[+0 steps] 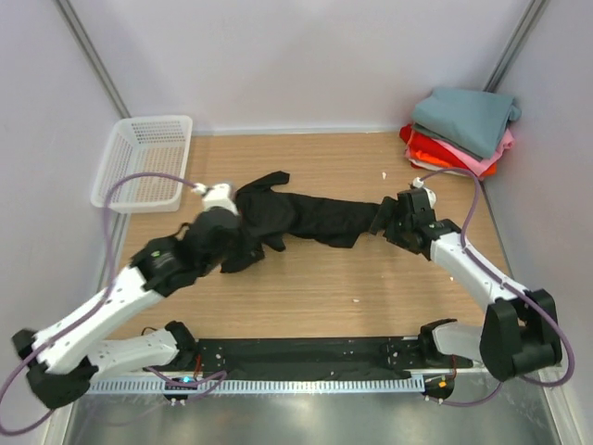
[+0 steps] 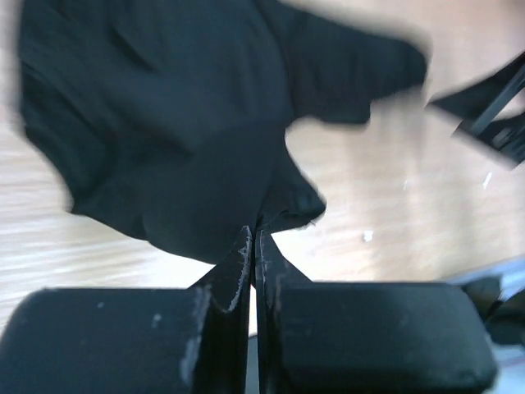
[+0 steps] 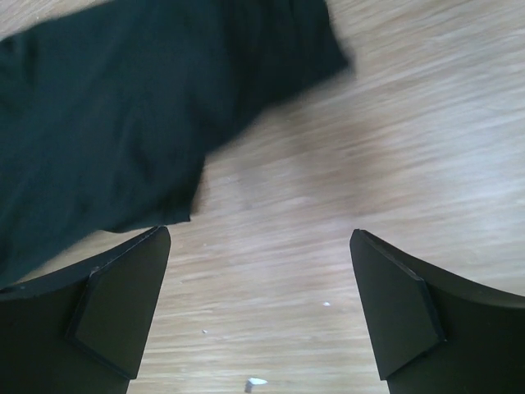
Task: Fold and stack the t-shirts
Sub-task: Flatten the tshirt out
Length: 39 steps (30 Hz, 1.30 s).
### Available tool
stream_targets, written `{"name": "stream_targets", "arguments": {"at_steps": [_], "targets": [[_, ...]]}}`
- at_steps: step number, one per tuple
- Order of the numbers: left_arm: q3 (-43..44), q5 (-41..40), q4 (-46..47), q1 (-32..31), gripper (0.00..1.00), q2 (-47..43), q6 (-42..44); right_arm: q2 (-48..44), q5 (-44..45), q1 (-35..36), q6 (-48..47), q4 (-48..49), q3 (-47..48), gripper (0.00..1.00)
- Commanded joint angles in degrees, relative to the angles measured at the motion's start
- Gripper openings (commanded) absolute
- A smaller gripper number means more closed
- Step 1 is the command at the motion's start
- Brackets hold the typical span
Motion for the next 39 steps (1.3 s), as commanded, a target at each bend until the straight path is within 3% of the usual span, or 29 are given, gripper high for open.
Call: {"name": "stream_targets", "arguments": {"at_steps": [1,9,21,27,38,39], "targets": [[1.64,-7.37,-10.14,3.46,0.01,-8.54,2.31,4.54,-3.43,-0.04,2.42,6.53,3.57,0.97],[-2.40,-7.82,-11.73,5.23,0.02,-11.11,4.69,12.73,-4.30,-0.13,5.13,7.24,7.54,0.94],[-11.19,-4.21,-4.43,5.67,0.01,-11.64,5.39,-3.88,-11.68,6.37,14.37,4.25,-13.28,0.84],[-11.11,-3.60,-3.38,5.93,0.01,-10.58,5.30,-6.44,-14.15,6.72,15.51,6.97,-17.42,0.70],[-12.25,-4.47,-6.27,6.02,0.00,-13.57,2.49,1.91,-16.35,10.77,16.83,16.11,-17.16,0.51],[-12.25,-4.47,-6.45,5.93,0.00,-13.66,2.40,2.18,-16.35,10.94,16.92,16.73,-17.42,0.46]]}}
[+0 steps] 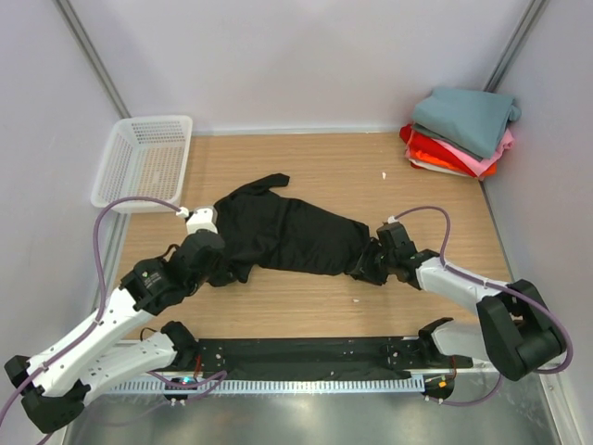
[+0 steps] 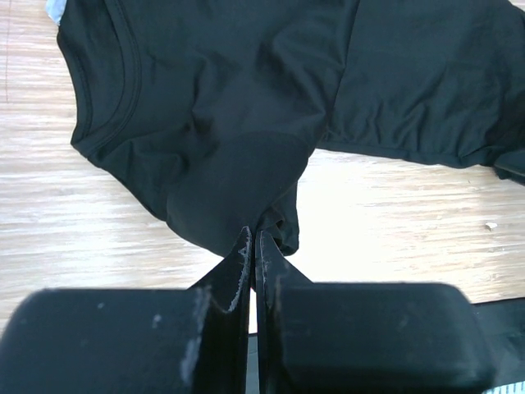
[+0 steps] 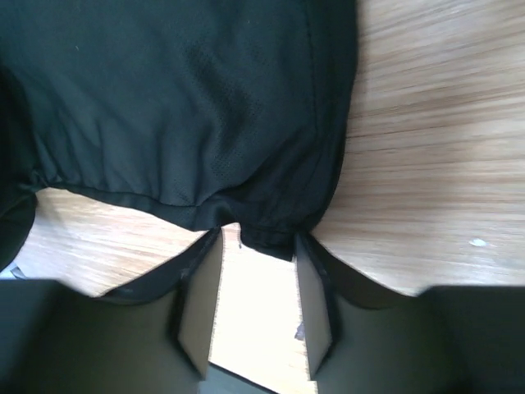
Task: Fold and stack the t-shirts
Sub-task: Flatten the tshirt out
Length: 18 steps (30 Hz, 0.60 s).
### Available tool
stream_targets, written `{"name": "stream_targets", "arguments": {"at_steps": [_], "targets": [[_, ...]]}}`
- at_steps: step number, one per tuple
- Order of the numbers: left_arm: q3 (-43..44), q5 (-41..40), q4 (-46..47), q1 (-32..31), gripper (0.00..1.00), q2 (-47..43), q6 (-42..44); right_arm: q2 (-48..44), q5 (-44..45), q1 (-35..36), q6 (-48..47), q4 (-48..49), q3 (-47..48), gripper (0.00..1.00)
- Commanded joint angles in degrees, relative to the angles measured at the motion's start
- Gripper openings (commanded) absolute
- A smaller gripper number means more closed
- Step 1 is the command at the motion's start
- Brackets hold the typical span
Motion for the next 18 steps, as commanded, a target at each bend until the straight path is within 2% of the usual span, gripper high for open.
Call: {"name": "stream_targets", "arguments": {"at_steps": [1,2,3,4,5,8,12,18], "targets": [[-0.25,-1.00,-0.50,0.31,0.00,-1.07,-1.51,1.44,-0.09,0.84,0.75,3.24,-0.70,0.44],[-0.16,-1.17,-0.68,0.31,0.00,-1.07,-1.60,1.79,0.09,0.84,0.40,4.12,-0.71,0.40],[-0.16,-1.26,-0.94,0.31,0.00,-1.07,-1.69,2.31,0.26,0.93,0.13,4.48,-0.53,0.31],[-0.16,-1.44,-1.03,0.31,0.00,-1.16,-1.86,2.58,0.70,0.84,-0.04,4.57,-0.27,0.27],[-0.16,-1.61,-1.04,0.31,0.00,-1.25,-1.87,2.93,0.88,0.84,-0.74,4.74,0.17,0.16],[0.01,-1.97,-1.12,0.31,0.00,-1.34,-1.87,3.19,2.10,0.84,-1.89,4.05,1.31,0.01],[2.81,-3.54,-4.36,0.31,0.00,-1.42,-1.16,0.30,3.60,0.84,-3.73,0.36,5.08,0.01],[11.60,-9.70,-9.56,0.31,0.00,-3.18,3.40,-11.82,8.43,0.84,-7.42,-12.20,14.74,0.01]]}}
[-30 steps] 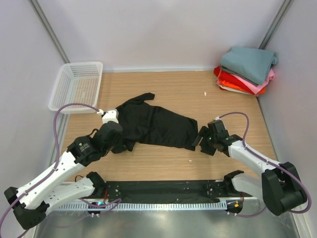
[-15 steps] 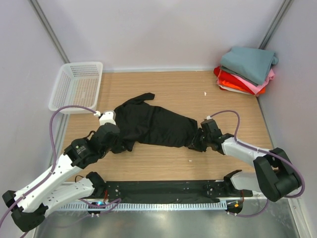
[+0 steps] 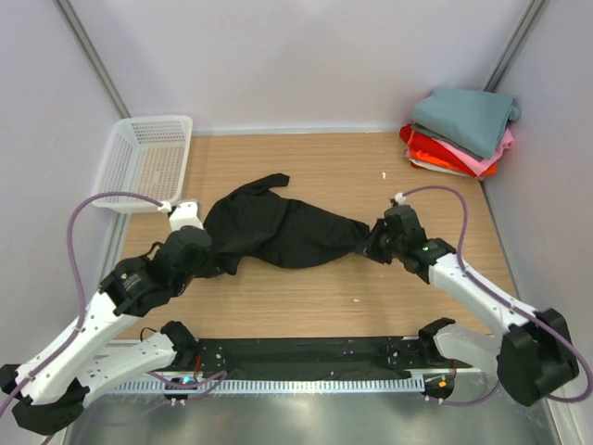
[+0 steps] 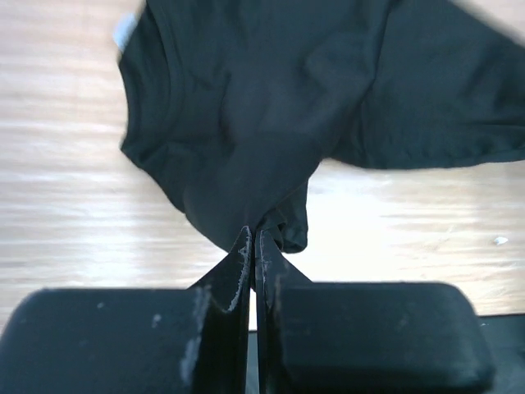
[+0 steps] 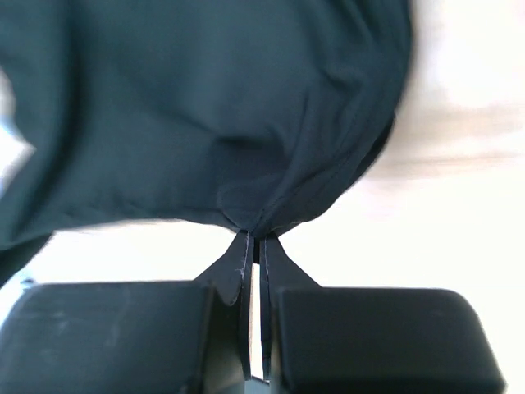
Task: Fold and stack the t-shirts
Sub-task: Flatten the tshirt out
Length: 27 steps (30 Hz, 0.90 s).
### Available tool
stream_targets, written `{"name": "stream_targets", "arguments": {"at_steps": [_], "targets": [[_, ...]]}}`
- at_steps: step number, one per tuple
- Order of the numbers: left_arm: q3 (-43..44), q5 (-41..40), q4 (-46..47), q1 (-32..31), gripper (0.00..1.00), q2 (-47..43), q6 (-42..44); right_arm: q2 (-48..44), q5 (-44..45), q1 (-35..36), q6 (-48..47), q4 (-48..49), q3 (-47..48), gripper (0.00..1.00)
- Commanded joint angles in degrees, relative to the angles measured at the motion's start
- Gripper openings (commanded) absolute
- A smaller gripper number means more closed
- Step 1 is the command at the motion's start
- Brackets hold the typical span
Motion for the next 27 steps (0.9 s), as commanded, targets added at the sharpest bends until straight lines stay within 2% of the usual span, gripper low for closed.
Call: {"name": "stream_targets", "arguments": {"at_steps": [1,7,8,14,19,22,25,27], "targets": [[7.02,-5.57,-2.37,0.23,0.00,-2.04,3.78,-7.83,4.24,0.32,-3.91,-7.12,8.77,0.01],[19.58,-2.41,-1.14,0.23,0.00,0.23,13.35,-16.88,4.60,0.32,-8.12,-17.06,21.51,0.01],[23.86,-0.84,-0.88,0.23,0.00,0.68,14.76,-17.85,4.51,0.32,-8.74,-18.89,23.35,0.01],[39.69,4.44,1.93,0.23,0.00,3.23,27.41,-28.74,3.72,0.32,-15.93,-18.57,35.58,0.01],[48.06,19.37,7.29,0.14,0.00,2.62,34.98,-38.67,2.13,0.32,-20.78,-15.05,40.94,0.02],[53.51,28.75,10.37,0.14,0.00,2.96,37.79,-41.49,1.78,0.32,-23.68,-14.60,43.84,0.01],[62.46,38.78,11.87,0.66,0.00,5.07,38.59,-42.64,1.78,0.41,-26.58,-15.83,47.62,0.01],[65.73,41.00,12.22,1.89,0.00,6.65,38.59,-42.91,2.31,0.32,-27.81,-16.80,51.22,0.01]]}}
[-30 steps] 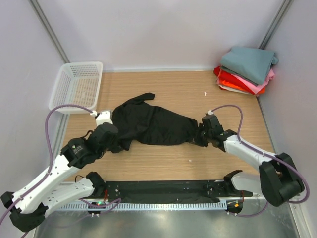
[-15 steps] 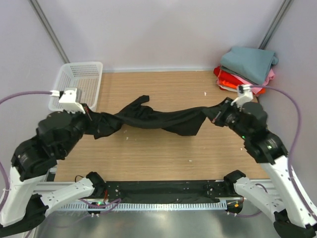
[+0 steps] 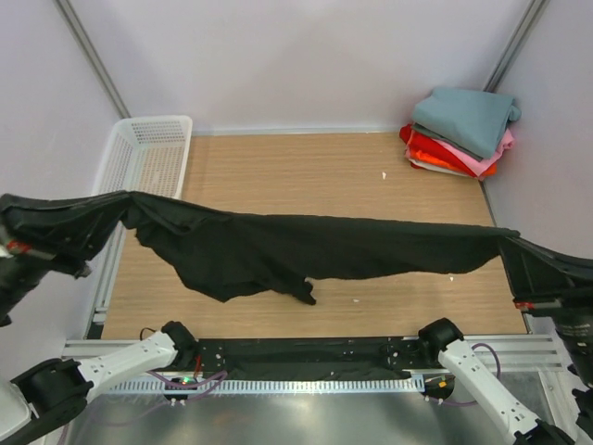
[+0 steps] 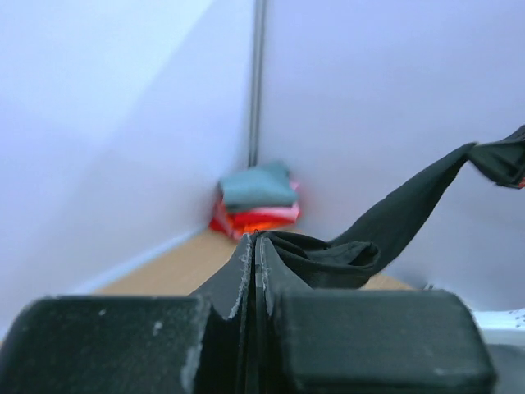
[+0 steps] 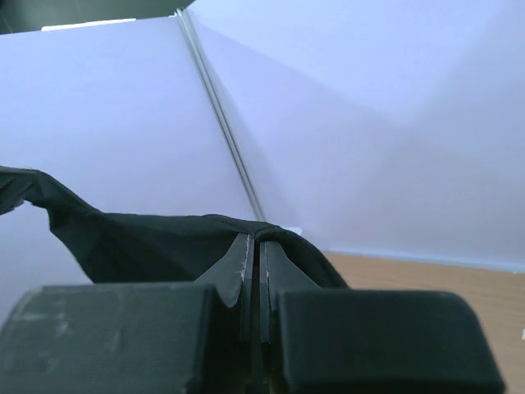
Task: Fold and stack the t-shirts
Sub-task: Flatten the tshirt out
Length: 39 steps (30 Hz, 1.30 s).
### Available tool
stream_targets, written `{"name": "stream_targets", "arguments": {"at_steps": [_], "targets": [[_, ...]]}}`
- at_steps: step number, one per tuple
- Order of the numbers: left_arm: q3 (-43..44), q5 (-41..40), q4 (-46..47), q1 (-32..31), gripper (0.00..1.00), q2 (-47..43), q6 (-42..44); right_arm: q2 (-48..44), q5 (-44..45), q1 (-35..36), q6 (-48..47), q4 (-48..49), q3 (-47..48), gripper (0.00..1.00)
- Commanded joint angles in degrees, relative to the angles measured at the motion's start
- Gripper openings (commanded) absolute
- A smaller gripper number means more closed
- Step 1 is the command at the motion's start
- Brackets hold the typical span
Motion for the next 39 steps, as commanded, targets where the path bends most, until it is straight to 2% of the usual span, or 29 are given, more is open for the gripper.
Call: {"name": "stream_targets", "arguments": {"at_steps": [1,7,12,14,18,22,23,25,26,28,29,30,31,32,33,34,35,36,37,38,39], "targets": [[7.59,13.33,5.20,2.07,0.00,2.74,3.29,0.63,0.64,0.32,-5.69,-1.28,4.21,0.01],[14.55,19.15,5.20,7.34,0.00,6.25,3.38,0.54,8.72,0.32,-10.26,-2.25,10.73,0.01],[12.02,16.98,3.71,7.70,0.00,8.46,5.22,5.97,15.75,0.32,-13.00,-2.78,9.16,0.01],[8.16,14.60,3.27,7.61,0.00,9.16,7.24,8.52,20.31,0.41,-13.09,-3.66,6.09,0.01],[-0.27,3.02,4.06,7.61,0.00,11.09,12.86,15.47,28.59,0.32,-10.90,-1.91,-2.26,0.02],[-13.26,-6.75,9.75,7.96,0.00,16.18,17.96,24.95,37.03,0.32,-8.44,3.00,-10.53,0.01],[-14.78,-5.99,10.73,10.40,0.00,17.76,18.23,29.50,38.69,0.23,-7.99,4.24,-13.41,0.01],[-18.02,-1.09,13.79,14.62,0.00,23.82,17.18,35.58,42.57,-0.20,-7.38,8.00,-15.54,0.01],[-18.83,2.07,15.04,19.52,0.00,26.71,15.78,42.48,43.19,-1.95,-6.94,9.51,-16.86,0.01],[-18.58,2.89,17.67,23.59,0.00,37.42,14.46,49.72,40.57,-5.81,-3.89,12.77,-16.26,0.01],[-17.35,1.76,18.29,26.48,0.00,41.81,13.93,58.02,38.64,-8.01,-1.77,13.21,-15.30,0.01],[-14.82,0.27,18.13,27.47,0.00,46.38,12.01,61.50,36.71,-12.64,-0.45,14.17,-14.42,0.01],[-6.35,-1.48,15.77,28.17,0.01,57.83,10.77,65.63,34.08,-13.99,1.57,15.49,-11.62,0.01],[-0.61,-4.37,13.58,28.79,0.09,63.34,9.54,68.80,33.27,-15.05,1.85,16.37,-10.20,0.01],[15.28,-5.45,10.16,28.88,0.25,70.26,8.05,75.27,31.00,-15.84,1.59,16.64,-7.93,0.02],[24.92,-5.28,0.90,28.88,0.63,81.99,5.51,78.03,27.58,-16.55,1.07,16.29,-5.64,0.16],[34.59,-5.02,-3.45,28.79,0.86,88.20,4.09,80.50,25.55,-16.64,-0.50,16.03,-0.92,0.41],[48.96,-6.15,-6.63,28.79,0.99,92.18,2.69,84.52,24.40,-16.64,-0.95,15.16,1.48,0.73],[49.54,-5.81,-8.23,28.71,1.00,92.83,0.32,85.52,22.91,-16.47,-1.48,12.36,4.98,0.81],[45.63,-5.81,-6.24,28.71,1.00,90.14,-0.57,85.88,22.37,-16.38,-1.66,11.73,5.54,0.85],[31.23,-5.98,-3.00,28.71,1.00,86.63,-1.27,85.62,22.36,-16.29,-1.92,11.89,5.37,0.90]]}}
